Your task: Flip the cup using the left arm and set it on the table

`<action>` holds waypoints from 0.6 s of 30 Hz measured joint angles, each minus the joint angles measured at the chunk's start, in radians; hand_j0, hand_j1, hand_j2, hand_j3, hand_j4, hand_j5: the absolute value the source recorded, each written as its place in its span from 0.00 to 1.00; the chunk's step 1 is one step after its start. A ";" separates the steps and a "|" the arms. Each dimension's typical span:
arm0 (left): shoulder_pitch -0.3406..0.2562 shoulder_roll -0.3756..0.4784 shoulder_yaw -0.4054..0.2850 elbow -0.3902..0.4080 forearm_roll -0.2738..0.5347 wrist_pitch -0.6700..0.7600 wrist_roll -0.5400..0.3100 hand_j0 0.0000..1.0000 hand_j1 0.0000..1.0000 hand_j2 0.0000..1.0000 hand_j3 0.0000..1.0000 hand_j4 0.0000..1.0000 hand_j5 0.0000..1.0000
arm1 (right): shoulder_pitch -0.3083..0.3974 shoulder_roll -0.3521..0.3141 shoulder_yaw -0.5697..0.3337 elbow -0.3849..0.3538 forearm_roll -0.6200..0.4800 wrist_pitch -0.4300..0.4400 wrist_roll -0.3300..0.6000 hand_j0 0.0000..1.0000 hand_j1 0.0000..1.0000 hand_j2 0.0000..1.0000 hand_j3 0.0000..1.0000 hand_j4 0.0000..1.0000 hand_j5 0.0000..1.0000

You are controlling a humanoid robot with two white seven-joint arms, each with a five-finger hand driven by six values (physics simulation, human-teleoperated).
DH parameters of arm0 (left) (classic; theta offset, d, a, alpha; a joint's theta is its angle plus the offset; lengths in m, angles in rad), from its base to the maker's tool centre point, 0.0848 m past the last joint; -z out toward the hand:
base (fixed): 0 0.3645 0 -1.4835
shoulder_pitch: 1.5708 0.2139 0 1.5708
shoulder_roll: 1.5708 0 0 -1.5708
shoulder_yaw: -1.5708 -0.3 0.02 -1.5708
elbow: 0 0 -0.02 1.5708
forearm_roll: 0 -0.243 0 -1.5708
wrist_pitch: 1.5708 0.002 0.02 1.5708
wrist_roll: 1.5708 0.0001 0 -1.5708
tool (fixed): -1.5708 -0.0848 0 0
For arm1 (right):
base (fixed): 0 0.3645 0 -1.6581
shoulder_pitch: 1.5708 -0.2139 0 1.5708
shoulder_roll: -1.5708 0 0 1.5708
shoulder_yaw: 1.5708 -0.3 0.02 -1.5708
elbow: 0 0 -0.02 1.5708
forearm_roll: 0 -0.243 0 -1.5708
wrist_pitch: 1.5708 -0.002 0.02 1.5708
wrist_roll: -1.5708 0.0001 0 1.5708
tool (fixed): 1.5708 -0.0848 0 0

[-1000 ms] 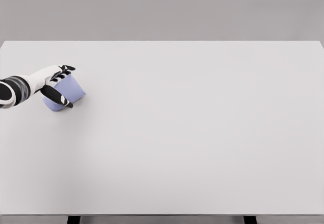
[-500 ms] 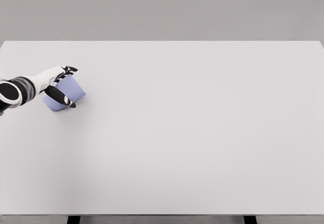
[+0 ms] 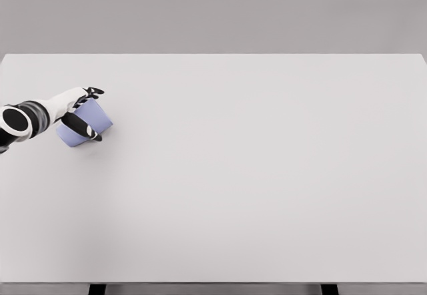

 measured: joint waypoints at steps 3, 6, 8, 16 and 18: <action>0.005 -0.002 0.000 0.000 0.000 0.000 0.000 0.84 0.84 0.84 0.84 0.84 0.84 | 0.000 0.000 0.000 0.000 0.000 0.000 0.000 1.00 1.00 1.00 1.00 1.00 1.00; 0.005 -0.004 0.001 0.001 0.003 0.000 -0.001 0.70 0.70 0.70 0.70 0.70 0.70 | 0.000 0.000 0.000 0.000 0.000 0.000 0.000 1.00 1.00 1.00 1.00 1.00 1.00; 0.005 -0.006 0.002 0.001 0.004 0.000 -0.001 0.60 0.60 0.60 0.60 0.60 0.60 | 0.000 0.000 0.000 0.000 0.000 0.000 0.000 1.00 1.00 1.00 1.00 1.00 1.00; 0.005 -0.007 0.008 0.002 0.012 0.000 -0.008 0.50 0.50 0.50 0.50 0.50 0.50 | 0.000 0.000 0.000 0.000 0.000 0.000 0.000 1.00 1.00 1.00 1.00 1.00 1.00; -0.005 -0.002 0.012 0.001 0.013 -0.001 -0.040 0.51 0.51 0.51 0.51 0.51 0.51 | 0.000 0.000 0.000 0.000 0.000 0.000 0.000 1.00 1.00 1.00 1.00 1.00 1.00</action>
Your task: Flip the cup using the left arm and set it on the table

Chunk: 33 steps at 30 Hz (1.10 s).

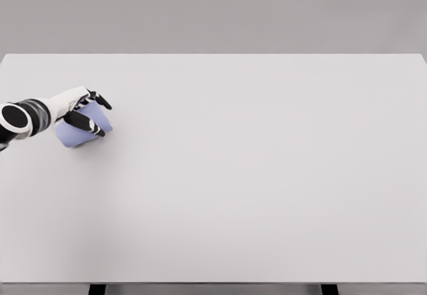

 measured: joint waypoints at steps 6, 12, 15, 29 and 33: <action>0.002 0.037 0.025 0.000 0.000 -0.042 -0.092 0.52 0.52 0.52 0.52 0.52 0.52 | 0.000 0.000 0.000 0.000 0.000 0.000 0.000 1.00 1.00 1.00 1.00 1.00 1.00; 0.009 0.115 0.040 0.006 0.041 -0.256 -0.138 0.55 0.55 0.55 0.55 0.55 0.55 | 0.000 0.000 0.000 0.000 0.000 0.000 0.000 1.00 1.00 1.00 1.00 1.00 1.00; 0.028 0.131 0.043 0.027 0.077 -0.389 -0.158 0.57 0.57 0.57 0.57 0.57 0.57 | 0.000 0.000 0.000 0.000 0.000 0.000 0.000 1.00 1.00 1.00 1.00 1.00 1.00; 0.075 0.038 0.042 0.262 0.152 -0.888 -0.450 0.59 0.59 0.59 0.59 0.59 0.59 | 0.000 0.000 0.000 0.000 0.000 0.000 0.000 1.00 1.00 1.00 1.00 1.00 1.00; 0.077 -0.029 0.043 0.365 0.187 -0.986 -0.590 0.60 0.60 0.60 0.60 0.60 0.60 | 0.000 0.000 0.000 0.000 0.000 0.000 0.000 1.00 1.00 1.00 1.00 1.00 1.00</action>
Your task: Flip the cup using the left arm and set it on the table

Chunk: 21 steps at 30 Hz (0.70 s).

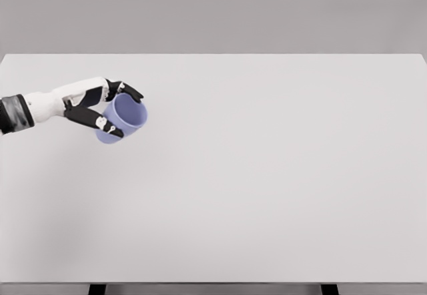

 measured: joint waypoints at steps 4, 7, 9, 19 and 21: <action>0.000 -0.076 0.012 0.142 0.099 -0.064 -0.067 0.61 0.61 0.61 0.61 0.61 0.61 | 0.000 0.000 0.000 0.000 0.000 0.000 0.000 1.00 1.00 1.00 1.00 1.00 1.00; 0.023 -0.125 0.034 0.213 0.154 -0.080 -0.082 0.61 0.61 0.61 0.61 0.61 0.61 | 0.000 0.000 0.000 0.000 0.000 0.000 0.000 1.00 1.00 1.00 1.00 1.00 1.00; 0.083 -0.168 0.080 0.258 0.169 -0.086 -0.086 0.61 0.61 0.61 0.61 0.61 0.61 | 0.000 0.000 0.000 0.000 0.000 0.000 0.000 1.00 1.00 1.00 1.00 1.00 1.00; 0.167 -0.287 0.324 0.369 0.187 -0.100 -0.090 0.61 0.61 0.61 0.61 0.61 0.61 | 0.000 0.000 0.000 0.000 0.000 0.000 0.000 1.00 1.00 1.00 1.00 1.00 1.00; 0.216 -0.295 0.354 0.366 0.182 -0.127 -0.090 0.61 0.61 0.61 0.61 0.61 0.61 | 0.000 0.000 0.000 0.000 0.000 0.000 0.000 1.00 1.00 1.00 1.00 1.00 1.00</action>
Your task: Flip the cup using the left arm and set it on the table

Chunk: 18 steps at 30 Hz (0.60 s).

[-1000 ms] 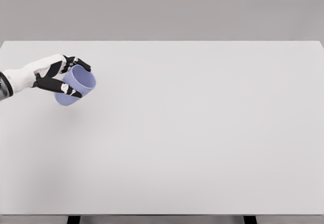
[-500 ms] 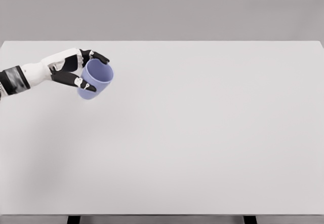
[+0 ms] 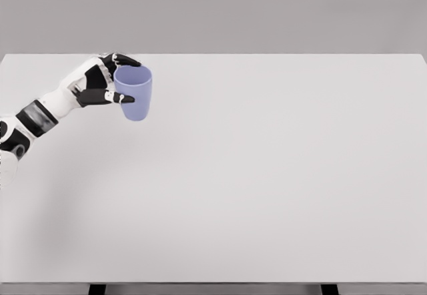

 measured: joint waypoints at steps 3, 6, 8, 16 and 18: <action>0.008 -0.012 0.046 -0.003 -0.025 -0.043 0.000 0.61 0.61 0.61 0.61 0.61 0.61 | 0.000 0.000 0.000 0.000 0.000 0.000 0.000 1.00 1.00 1.00 1.00 1.00 1.00; 0.022 -0.022 0.064 -0.006 -0.054 -0.083 0.000 0.61 0.61 0.61 0.61 0.61 0.61 | 0.000 0.000 0.000 0.000 0.000 0.000 0.000 1.00 1.00 1.00 1.00 1.00 1.00; 0.029 -0.026 0.069 -0.008 -0.083 -0.095 0.000 0.62 0.62 0.62 0.62 0.62 0.62 | 0.000 0.000 0.000 0.000 0.000 0.000 0.000 1.00 1.00 1.00 1.00 1.00 1.00; 0.100 -0.053 0.109 -0.006 -0.210 -0.109 -0.001 0.62 0.62 0.62 0.62 0.62 0.62 | 0.000 0.000 0.000 0.000 0.000 0.000 0.000 1.00 1.00 1.00 1.00 1.00 1.00; 0.101 -0.062 0.140 -0.007 -0.249 -0.108 0.000 0.62 0.62 0.62 0.62 0.62 0.62 | 0.000 0.000 0.000 0.000 0.000 0.000 0.000 1.00 1.00 1.00 1.00 1.00 1.00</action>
